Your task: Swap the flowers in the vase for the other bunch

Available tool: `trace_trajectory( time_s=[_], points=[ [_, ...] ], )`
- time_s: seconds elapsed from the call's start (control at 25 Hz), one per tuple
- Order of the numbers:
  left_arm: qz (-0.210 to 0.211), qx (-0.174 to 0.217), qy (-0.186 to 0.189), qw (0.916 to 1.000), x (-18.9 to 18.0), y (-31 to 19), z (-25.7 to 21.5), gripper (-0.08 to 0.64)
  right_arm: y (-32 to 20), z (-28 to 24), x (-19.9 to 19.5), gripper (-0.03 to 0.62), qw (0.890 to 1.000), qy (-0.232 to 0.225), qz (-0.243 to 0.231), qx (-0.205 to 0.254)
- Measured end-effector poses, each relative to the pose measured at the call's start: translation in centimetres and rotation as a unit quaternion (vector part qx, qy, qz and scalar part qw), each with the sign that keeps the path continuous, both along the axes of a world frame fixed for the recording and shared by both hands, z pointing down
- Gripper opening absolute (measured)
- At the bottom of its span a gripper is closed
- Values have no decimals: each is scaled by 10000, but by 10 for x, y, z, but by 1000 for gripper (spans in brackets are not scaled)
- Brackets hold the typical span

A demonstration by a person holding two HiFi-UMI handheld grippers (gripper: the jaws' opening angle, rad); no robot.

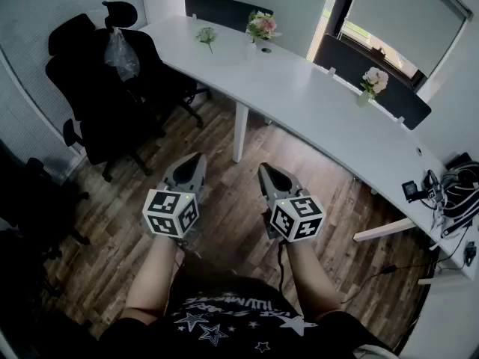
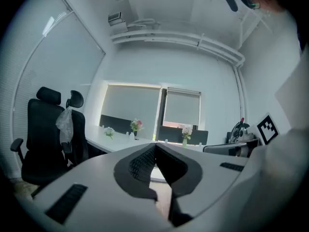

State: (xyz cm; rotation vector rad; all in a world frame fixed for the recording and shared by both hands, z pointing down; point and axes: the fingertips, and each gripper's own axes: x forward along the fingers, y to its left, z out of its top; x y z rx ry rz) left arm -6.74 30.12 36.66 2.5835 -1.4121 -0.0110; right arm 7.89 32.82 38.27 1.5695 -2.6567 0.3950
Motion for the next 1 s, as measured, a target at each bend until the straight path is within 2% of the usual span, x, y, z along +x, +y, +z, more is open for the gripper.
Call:
trace_trajectory(
  time_s=[0.32,0.56,1.0],
  points=[
    [122,-90,-108,9998,-6,-10,1,8,-12,7,-2,2,9997,-173,141,-142],
    [-122,-268,17,9996,-29,-18,9,8,-11,18,-21,2,9997,-83,-60,-214],
    [150,-205,-36,9997,7,10,11,8,4,11,-7,2,9985,-274,-424,226]
  ],
)
